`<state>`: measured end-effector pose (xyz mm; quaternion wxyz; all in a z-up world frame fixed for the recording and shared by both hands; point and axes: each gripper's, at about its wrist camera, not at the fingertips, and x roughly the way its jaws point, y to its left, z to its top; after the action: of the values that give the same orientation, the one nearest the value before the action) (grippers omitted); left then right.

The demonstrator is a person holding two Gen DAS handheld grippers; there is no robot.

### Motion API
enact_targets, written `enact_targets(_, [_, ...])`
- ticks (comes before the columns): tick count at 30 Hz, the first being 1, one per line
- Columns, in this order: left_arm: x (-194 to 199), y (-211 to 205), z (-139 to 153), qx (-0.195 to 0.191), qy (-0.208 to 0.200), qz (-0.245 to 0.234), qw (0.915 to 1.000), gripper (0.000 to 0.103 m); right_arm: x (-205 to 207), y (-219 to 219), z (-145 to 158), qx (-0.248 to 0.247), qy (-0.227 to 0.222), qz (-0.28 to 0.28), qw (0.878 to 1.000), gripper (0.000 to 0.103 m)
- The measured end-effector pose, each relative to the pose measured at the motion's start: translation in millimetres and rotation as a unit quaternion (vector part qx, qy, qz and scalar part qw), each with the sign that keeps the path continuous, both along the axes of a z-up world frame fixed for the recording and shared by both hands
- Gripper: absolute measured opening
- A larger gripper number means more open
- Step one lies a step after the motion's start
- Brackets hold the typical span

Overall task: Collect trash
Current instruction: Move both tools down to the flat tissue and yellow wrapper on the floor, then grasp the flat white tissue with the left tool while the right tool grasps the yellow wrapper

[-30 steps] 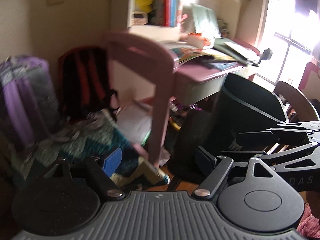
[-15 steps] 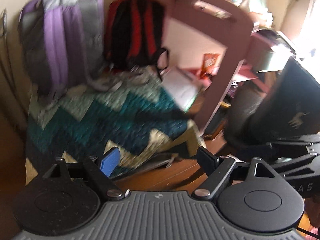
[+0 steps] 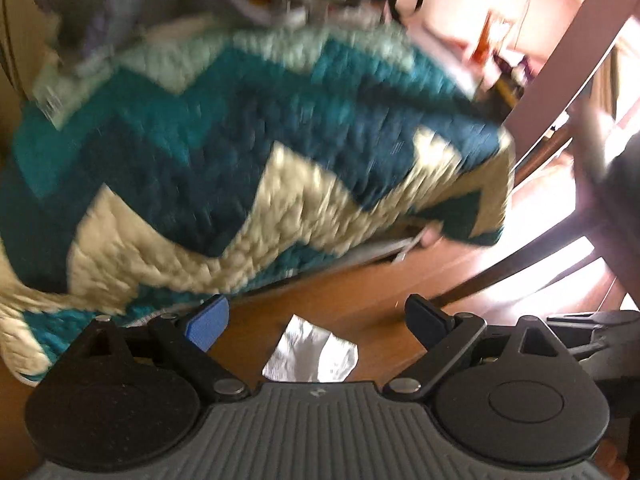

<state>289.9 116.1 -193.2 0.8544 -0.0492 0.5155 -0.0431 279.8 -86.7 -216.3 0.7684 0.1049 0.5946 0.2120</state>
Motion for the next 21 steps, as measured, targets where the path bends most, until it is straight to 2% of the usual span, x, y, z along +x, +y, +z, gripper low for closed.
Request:
enact_targets(5, [24.9, 0.5, -74.1, 0.006, 0.068, -0.01, 0.9976, 0.096, 3.3, 5.8, -78.2, -0.022, 0.068, -0.009, 0.997, 0.058])
enact_targets(9, [39.2, -5.5, -125.4, 0.016, 0.109, -0.026, 0.9936, 0.096, 3.8, -1.4, -141.7, -0.024, 0.14, -0.055, 0.988, 0.058])
enact_targets(16, [59.3, -16.1, -200.8, 0.017, 0.158, -0.046, 0.9862, 0.096, 0.9, -19.8, -237.8, -0.034, 0.257, -0.15, 0.954, 0.058])
enact_targets(18, [63.1, -18.6, -221.7, 0.023, 0.174, -0.054, 0.9829, 0.096, -1.1, -20.6, -257.7, -0.044, 0.276, -0.162, 0.946, 0.058])
enact_targets(21, [66.3, -22.3, -248.9, 0.03, 0.188, -0.067, 0.9795, 0.096, -3.2, -15.2, -284.1, -0.062, 0.292, -0.157, 0.941, 0.058])
